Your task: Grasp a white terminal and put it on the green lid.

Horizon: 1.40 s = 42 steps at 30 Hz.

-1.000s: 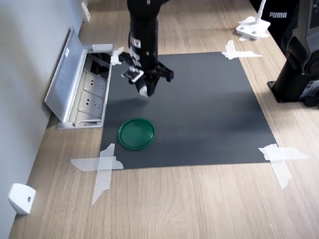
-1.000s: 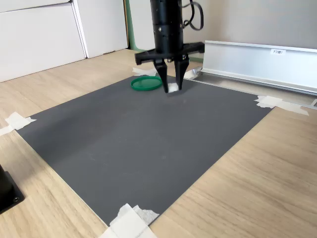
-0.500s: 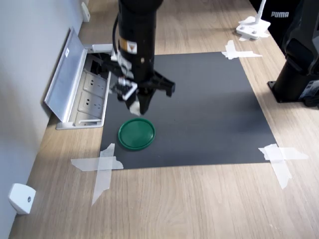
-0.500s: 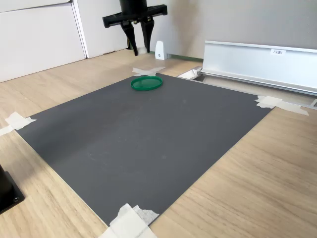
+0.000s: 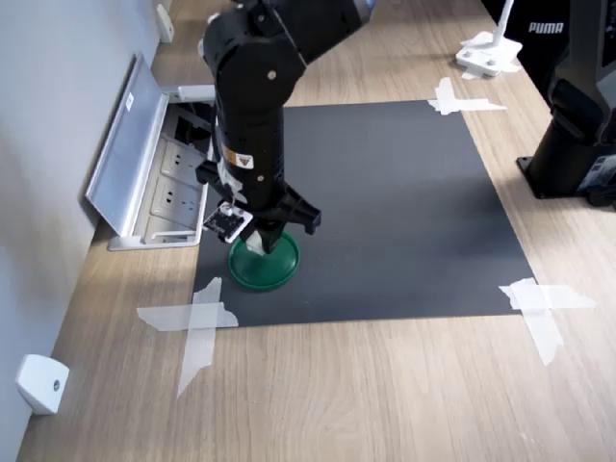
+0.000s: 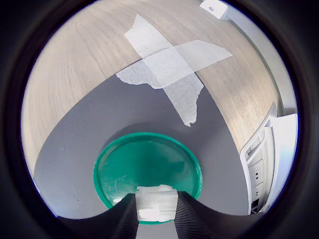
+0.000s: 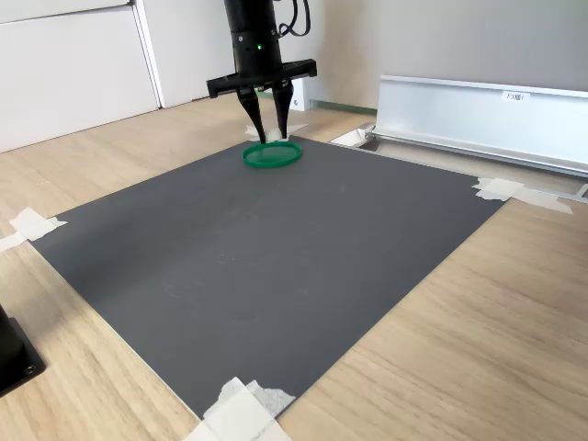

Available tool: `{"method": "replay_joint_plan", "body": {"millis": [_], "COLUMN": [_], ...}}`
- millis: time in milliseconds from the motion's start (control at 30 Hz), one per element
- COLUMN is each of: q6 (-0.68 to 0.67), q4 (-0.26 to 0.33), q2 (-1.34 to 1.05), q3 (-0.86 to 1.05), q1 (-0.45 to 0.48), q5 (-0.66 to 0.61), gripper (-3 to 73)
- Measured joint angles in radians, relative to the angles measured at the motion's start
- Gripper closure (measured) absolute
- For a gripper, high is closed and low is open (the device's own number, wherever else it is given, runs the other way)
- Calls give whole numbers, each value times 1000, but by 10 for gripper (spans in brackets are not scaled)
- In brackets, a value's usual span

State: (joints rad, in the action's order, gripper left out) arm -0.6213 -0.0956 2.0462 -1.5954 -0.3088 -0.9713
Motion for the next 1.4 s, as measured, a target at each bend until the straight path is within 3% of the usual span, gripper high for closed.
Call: {"method": "replay_joint_plan", "body": {"millis": [367, 467, 633, 733, 933, 1033, 1133, 1400], "q6": [-26, -28, -31, -40, -46, -31, 32, 200], "q4": [-2, -6, -12, -8, 70, 124, 140, 75], "q2": [37, 37, 31, 8, -165, -291, -394, -709], "q3": [0, 0, 0, 2, 4, 4, 6, 188], "q1": [0, 0, 0, 0, 1, 1, 1, 4], "q5": [-22, -22, -21, -23, 7, 33, 55, 290], "gripper": [416, 351, 138, 54, 26, 67, 169, 633]}}
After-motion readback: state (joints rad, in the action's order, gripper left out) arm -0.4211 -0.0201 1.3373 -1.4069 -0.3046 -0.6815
